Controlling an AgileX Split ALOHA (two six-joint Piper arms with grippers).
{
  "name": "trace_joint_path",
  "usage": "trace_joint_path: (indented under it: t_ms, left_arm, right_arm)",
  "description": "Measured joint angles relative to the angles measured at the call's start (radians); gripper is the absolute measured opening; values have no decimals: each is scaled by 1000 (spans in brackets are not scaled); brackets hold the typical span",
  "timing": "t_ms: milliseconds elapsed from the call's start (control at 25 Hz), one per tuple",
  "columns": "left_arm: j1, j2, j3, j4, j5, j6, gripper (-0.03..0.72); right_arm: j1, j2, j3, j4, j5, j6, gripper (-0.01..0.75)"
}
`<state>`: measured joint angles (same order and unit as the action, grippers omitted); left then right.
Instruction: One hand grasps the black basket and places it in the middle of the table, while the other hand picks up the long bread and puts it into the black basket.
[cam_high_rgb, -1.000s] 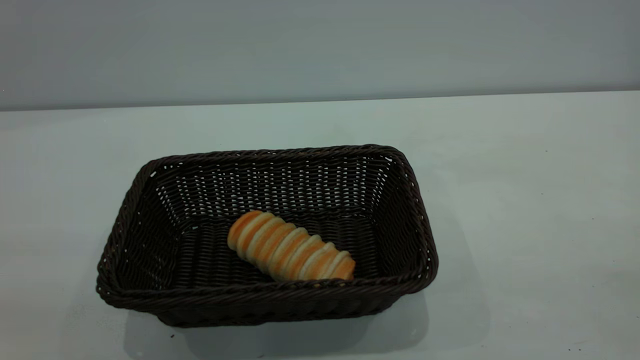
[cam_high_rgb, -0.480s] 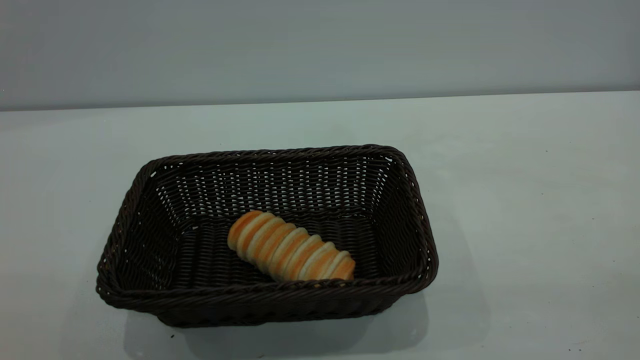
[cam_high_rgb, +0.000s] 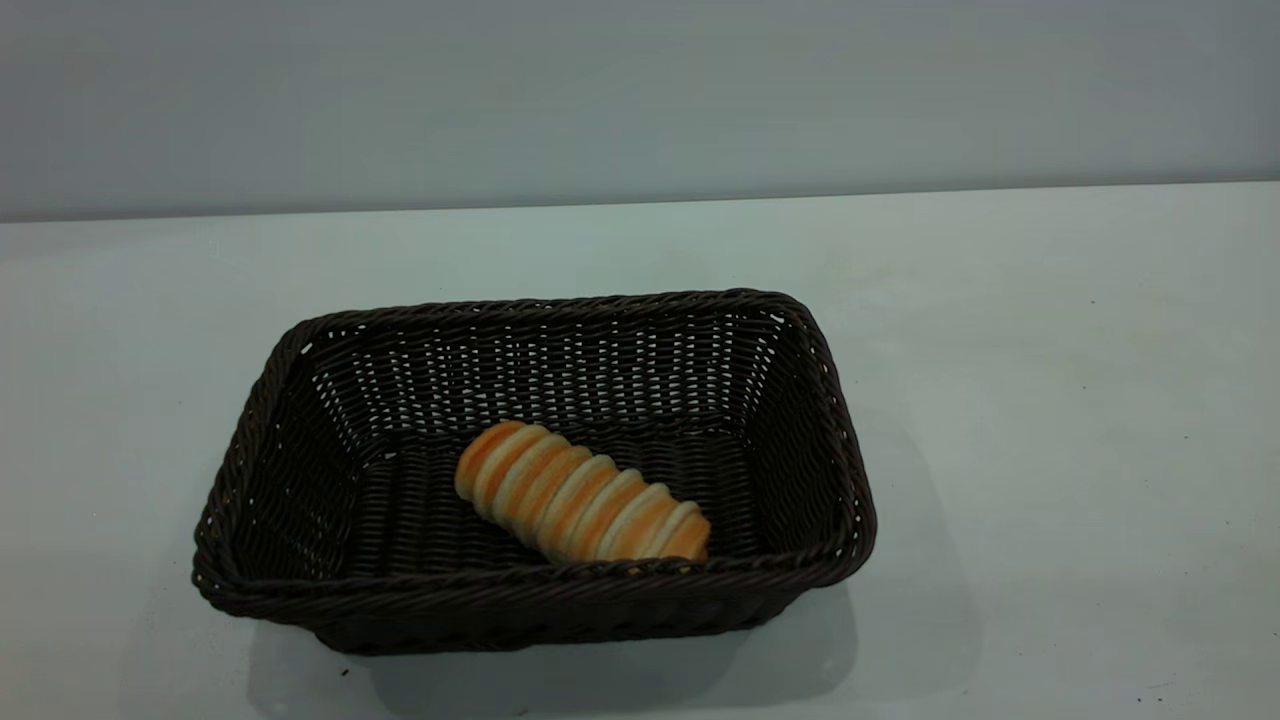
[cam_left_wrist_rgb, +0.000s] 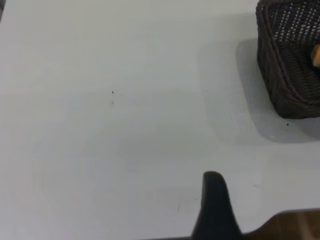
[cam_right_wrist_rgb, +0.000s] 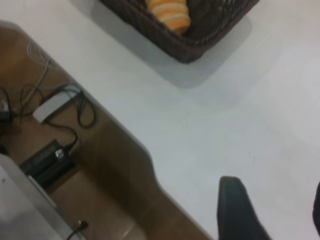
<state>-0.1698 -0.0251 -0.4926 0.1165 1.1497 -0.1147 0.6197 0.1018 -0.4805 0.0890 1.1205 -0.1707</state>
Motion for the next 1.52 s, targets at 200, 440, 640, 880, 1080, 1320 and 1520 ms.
trace_joint_path:
  t_ms: [200, 440, 640, 880, 1080, 1320, 1520]
  left_arm:
    - [0, 0, 0, 0, -5, -1, 585]
    - [0, 0, 3, 0, -8, 10, 585]
    - [0, 0, 3, 0, -8, 14, 585]
    - [0, 0, 3, 0, -8, 15, 585]
    - [0, 0, 3, 0, -8, 15, 585]
    - [0, 0, 3, 0, -8, 15, 585]
    - [2, 0, 3, 0, -8, 15, 585]
  right_arm:
    - [0, -13, 0, 0, 1, 1, 347]
    - [0, -13, 0, 0, 1, 1, 347]
    - [0, -13, 0, 3, 1, 1, 347]
    - [0, -13, 0, 3, 1, 1, 347]
    - [-3, -13, 0, 3, 1, 1, 346]
    - [-274, -13, 0, 4, 1, 1, 346]
    - [-625, -13, 0, 4, 1, 1, 346]
